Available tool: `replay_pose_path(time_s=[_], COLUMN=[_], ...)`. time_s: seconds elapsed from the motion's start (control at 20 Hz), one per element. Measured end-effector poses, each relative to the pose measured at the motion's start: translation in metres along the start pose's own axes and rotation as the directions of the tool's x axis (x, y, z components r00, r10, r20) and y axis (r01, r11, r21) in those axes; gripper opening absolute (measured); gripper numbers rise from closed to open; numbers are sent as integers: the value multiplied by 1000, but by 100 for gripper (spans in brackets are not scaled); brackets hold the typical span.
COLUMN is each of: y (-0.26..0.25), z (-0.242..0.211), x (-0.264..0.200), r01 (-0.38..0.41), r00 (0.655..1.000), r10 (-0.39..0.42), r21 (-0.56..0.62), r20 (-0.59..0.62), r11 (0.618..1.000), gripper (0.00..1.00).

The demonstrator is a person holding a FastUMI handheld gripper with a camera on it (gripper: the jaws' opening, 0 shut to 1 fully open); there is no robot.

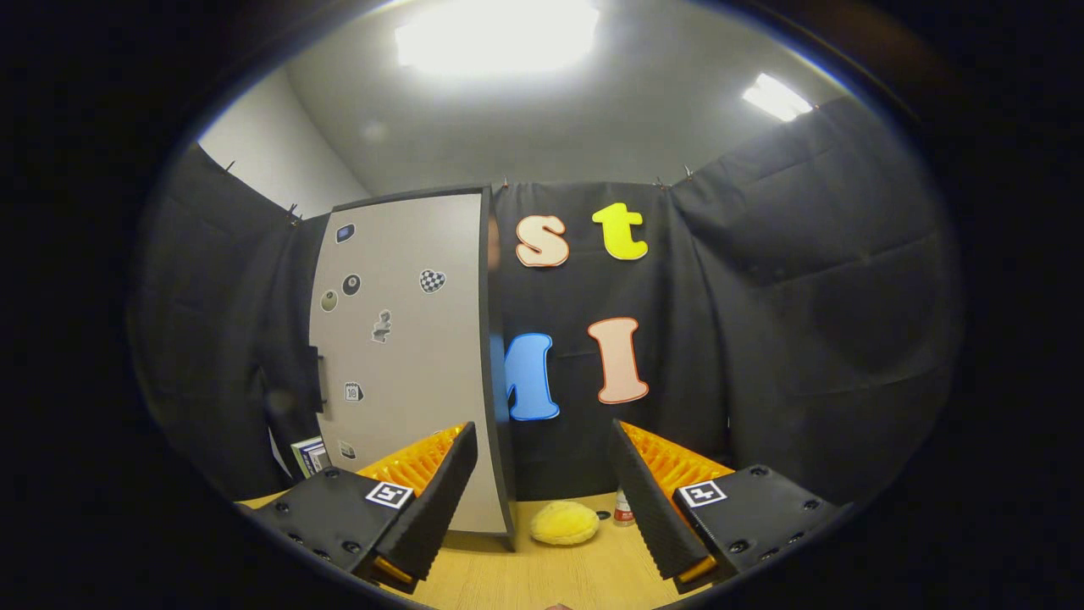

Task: Open the shoe cabinet door, grab the shoes and put them into the shoe cabinet, then close the shoe cabinet door.

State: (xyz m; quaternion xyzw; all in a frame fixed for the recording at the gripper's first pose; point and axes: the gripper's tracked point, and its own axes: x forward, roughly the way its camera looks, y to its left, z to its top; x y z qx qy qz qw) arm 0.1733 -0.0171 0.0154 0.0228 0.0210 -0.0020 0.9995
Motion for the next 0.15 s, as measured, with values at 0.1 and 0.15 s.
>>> replay_pose_path(time_s=[0.1,0.15], y=[4,6], z=[0,2], x=[1,2], r01=[1,2], r00=[1000,1000], r10=[-1,-2], r21=[-5,-5], r20=[-2,3], r11=[1000,1000], gripper=[98,98])
